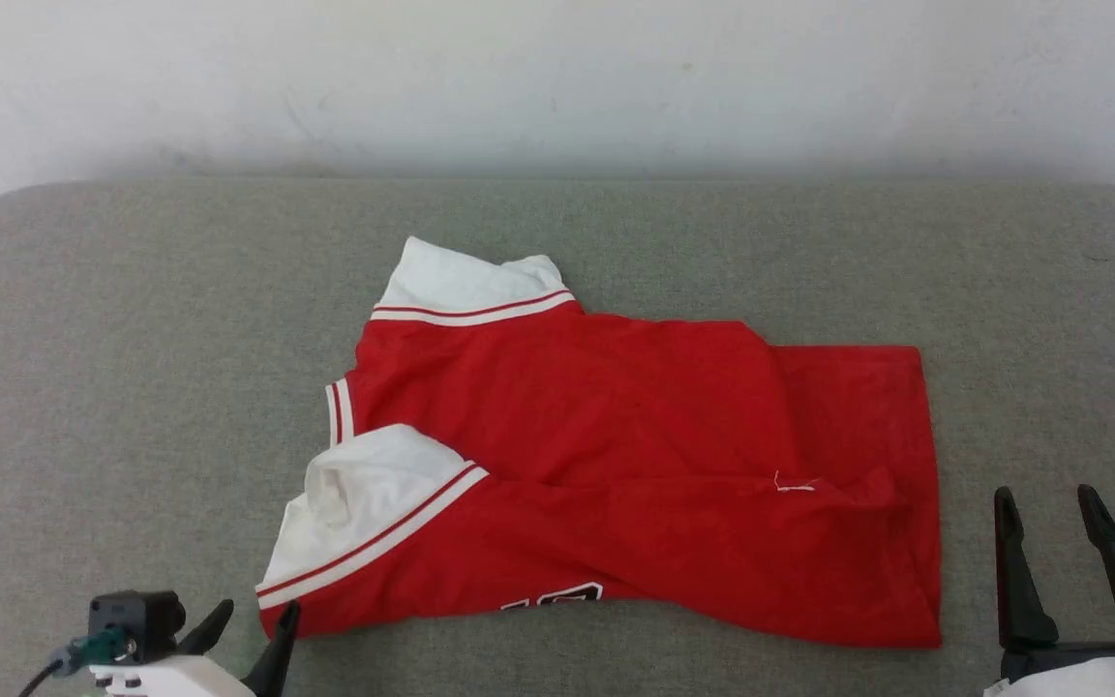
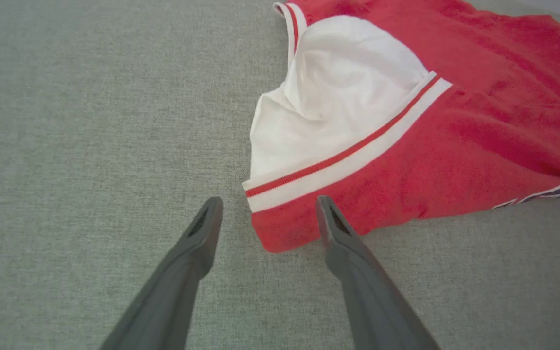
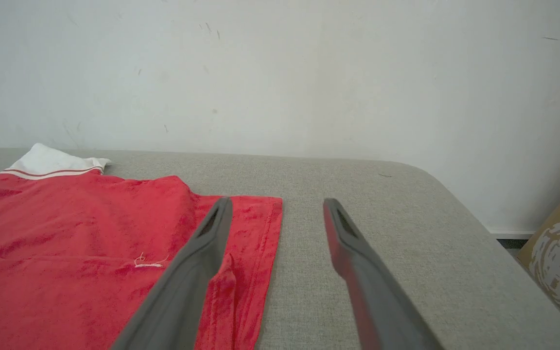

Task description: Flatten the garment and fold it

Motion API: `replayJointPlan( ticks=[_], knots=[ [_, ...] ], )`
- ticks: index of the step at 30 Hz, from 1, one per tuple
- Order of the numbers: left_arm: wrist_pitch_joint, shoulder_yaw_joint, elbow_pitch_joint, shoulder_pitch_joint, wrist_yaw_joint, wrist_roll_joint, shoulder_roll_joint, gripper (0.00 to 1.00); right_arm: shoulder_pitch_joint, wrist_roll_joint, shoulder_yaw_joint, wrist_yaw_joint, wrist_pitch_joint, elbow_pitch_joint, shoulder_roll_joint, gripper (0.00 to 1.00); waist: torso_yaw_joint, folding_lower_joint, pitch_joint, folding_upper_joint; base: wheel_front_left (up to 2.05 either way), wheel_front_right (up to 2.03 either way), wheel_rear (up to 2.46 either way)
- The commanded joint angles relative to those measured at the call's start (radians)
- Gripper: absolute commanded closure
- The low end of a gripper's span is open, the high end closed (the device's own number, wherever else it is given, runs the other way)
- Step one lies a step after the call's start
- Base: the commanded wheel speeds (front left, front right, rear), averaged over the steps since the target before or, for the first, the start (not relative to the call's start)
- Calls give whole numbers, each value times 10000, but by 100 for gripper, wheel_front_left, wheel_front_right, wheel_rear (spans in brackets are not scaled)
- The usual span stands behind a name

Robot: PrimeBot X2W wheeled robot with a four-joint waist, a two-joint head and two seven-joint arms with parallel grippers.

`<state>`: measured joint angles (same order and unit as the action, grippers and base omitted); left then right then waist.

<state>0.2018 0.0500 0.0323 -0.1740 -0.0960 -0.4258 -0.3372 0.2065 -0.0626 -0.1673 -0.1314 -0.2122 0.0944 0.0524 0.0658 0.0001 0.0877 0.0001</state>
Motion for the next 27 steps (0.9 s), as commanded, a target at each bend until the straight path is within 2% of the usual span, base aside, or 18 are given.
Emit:
replayJointPlan(
  ticks=[1, 11, 12, 13, 14, 19, 24, 27],
  knots=[
    [229, -13, 104, 247, -62, -230, -76, 0, -159, -42, 24, 7, -28, -26, -22, 0, -98, -1, 160, -1, 0, 0, 0],
    [1810, 184, 771, 846, -183, -1389, -155, 1, -302, 35, -22, 7, 30, -52, -22, 0, -230, -1, 555, -1, 0, 0, 0],
    [1915, 229, 853, 915, -192, -1505, -108, 26, -320, 38, -21, 7, 41, -51, -22, 0, -232, -1, 582, -1, 0, 0, 0],
    [2032, 305, 927, 978, -209, -1624, -69, 61, -340, 41, -12, 7, 55, -50, -22, 0, -236, -1, 613, -1, 0, 0, 0],
    [2098, 392, 977, 1034, -229, -1728, -47, 100, -367, 46, 3, 7, 67, -48, -22, 0, -244, -1, 644, -1, 0, 0, 0],
    [2058, 816, 903, 1135, -309, -2081, -163, 100, -560, 216, 102, 7, 194, 14, -22, 0, -276, -1, 736, -1, 0, 0, 0],
    [1454, 608, 526, 955, -283, -2106, -234, 100, -831, 506, 78, 7, 575, 436, -22, 0, -301, -1, 767, -1, 0, 0, 0],
    [1245, 463, 198, 704, -168, -2139, -215, 100, -811, 208, 277, 7, 1251, 551, -22, 0, -309, -1, 774, -1, 0, 0, 0]
  ],
)
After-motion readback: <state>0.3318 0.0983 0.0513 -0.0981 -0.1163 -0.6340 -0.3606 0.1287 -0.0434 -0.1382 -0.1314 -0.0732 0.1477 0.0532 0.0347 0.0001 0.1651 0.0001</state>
